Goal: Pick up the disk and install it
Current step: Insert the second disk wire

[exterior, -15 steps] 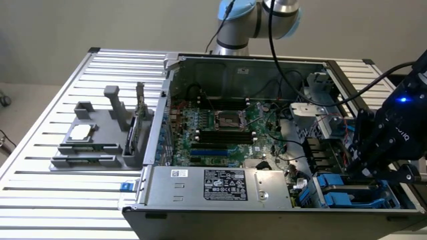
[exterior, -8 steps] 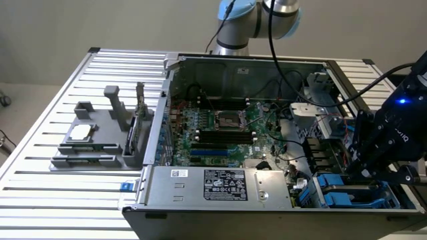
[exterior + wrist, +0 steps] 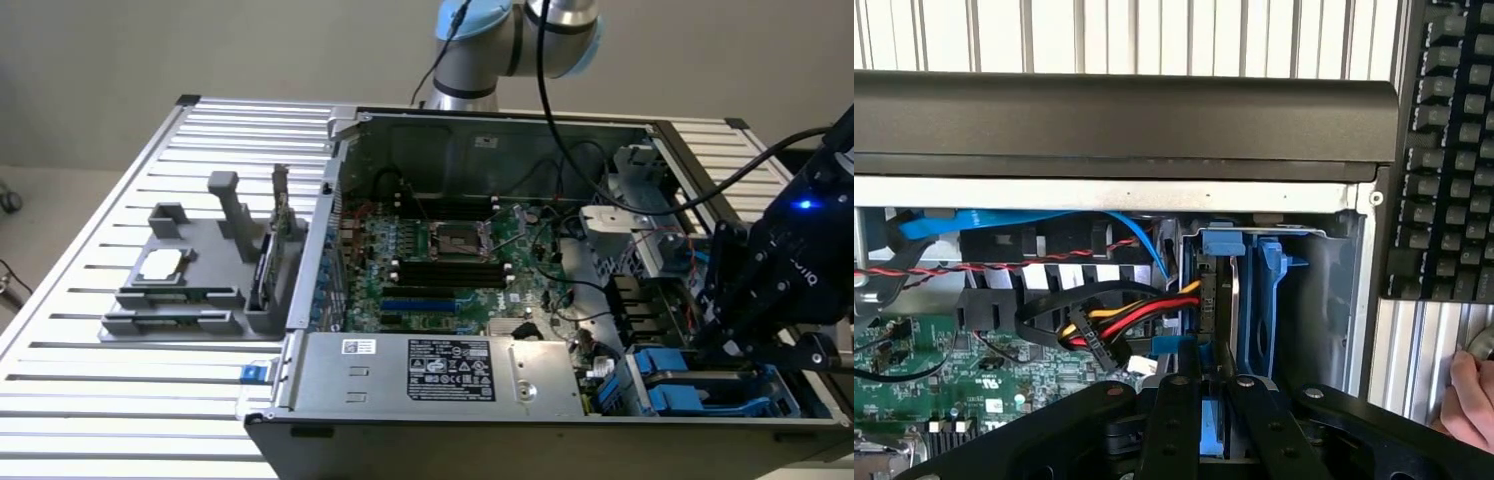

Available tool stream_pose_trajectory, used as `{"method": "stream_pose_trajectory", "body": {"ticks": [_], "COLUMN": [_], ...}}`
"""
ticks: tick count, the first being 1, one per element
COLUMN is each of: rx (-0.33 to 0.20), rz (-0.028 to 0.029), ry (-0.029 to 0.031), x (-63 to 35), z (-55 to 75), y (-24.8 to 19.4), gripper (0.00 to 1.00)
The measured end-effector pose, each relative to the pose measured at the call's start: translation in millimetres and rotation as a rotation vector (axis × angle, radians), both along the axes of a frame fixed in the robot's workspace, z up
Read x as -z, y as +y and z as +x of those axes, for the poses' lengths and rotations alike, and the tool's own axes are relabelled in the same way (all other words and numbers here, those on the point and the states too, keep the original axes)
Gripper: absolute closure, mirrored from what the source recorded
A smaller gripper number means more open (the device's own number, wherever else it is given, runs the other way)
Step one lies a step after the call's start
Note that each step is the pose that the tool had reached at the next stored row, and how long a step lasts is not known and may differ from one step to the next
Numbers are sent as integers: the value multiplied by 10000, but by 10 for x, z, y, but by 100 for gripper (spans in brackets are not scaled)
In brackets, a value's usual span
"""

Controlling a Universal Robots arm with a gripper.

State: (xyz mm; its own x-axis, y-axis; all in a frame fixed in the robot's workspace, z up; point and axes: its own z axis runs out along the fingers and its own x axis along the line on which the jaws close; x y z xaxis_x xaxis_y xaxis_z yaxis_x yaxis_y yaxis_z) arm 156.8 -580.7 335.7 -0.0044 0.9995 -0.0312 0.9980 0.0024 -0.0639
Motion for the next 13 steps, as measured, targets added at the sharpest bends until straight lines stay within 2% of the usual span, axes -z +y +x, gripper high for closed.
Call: {"method": "stream_pose_trajectory", "body": {"ticks": [5,6,7,8,10,11,13], "rx": [-81,-83,-85,-85,-87,-89,-88], "rz": [-3,-1,4,8,4,5,7], "ry": [-3,-1,0,1,3,3,3], "x": [1,1,0,-7,-57,-92,-156], "z": [1,0,0,-1,-2,-2,-9], "y": [-10,-10,-10,-10,-10,-10,-11], "gripper": [82,76,76,70,70,64,64]}}
